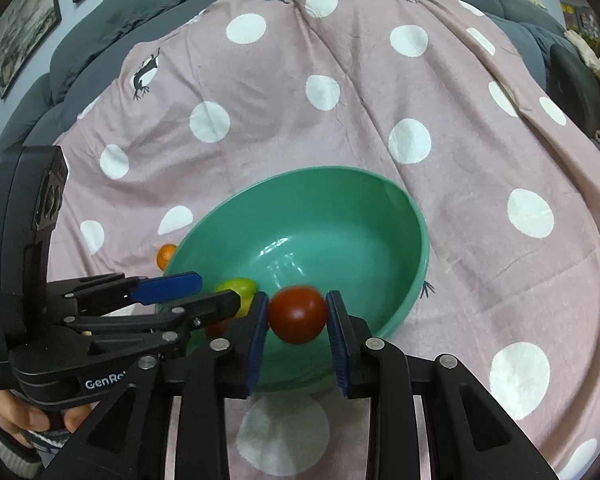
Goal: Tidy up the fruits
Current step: 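Open both tools to drop the tomatoes into the bowl, then move both tools back toward the small yellow plums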
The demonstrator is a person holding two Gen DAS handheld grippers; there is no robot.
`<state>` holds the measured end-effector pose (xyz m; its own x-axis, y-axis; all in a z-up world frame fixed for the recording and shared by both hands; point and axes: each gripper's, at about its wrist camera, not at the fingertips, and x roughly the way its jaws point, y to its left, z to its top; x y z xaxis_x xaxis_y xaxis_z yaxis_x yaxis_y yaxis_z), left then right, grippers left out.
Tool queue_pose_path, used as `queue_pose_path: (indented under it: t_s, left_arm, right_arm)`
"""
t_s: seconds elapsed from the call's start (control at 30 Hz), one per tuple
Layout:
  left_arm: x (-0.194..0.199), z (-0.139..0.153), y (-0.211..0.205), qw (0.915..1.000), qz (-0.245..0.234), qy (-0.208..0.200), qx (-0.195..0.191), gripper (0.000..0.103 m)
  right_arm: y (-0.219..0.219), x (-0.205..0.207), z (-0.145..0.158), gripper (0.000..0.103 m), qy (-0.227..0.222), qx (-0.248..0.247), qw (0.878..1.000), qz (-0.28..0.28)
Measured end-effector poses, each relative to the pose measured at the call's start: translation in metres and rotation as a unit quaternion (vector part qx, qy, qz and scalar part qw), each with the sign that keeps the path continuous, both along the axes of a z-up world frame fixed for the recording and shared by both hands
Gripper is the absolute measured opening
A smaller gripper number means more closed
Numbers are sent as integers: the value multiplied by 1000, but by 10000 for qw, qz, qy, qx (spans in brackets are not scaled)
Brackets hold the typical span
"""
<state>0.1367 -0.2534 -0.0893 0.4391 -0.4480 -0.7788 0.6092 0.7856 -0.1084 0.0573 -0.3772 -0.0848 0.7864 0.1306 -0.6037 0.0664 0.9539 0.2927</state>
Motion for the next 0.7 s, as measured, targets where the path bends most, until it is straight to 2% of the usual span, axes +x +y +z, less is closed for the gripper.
queue_pose_path:
  t_s: [0.03, 0.27, 0.4, 0.53, 0.7]
  left_arm:
    - [-1, 1, 1, 10000, 4, -25, -13, 55]
    - [-16, 16, 21, 9995, 118, -138, -268, 67]
    - [-33, 17, 51, 9988, 309, -137, -365, 69]
    - [-50, 3, 96, 9971, 732, 10, -217, 70]
    - [-69, -8, 164, 9886, 1464, 284, -223, 70]
  right_arm:
    - [0, 1, -1, 33, -6, -23, 10000, -8]
    - [1, -11, 7, 38, -192, 92, 9998, -66]
    - [9, -23, 9, 39, -277, 280, 9991, 150]
    - [29, -36, 10, 39, -324, 243, 9977, 540]
    - [55, -43, 9, 39, -217, 112, 9953, 933]
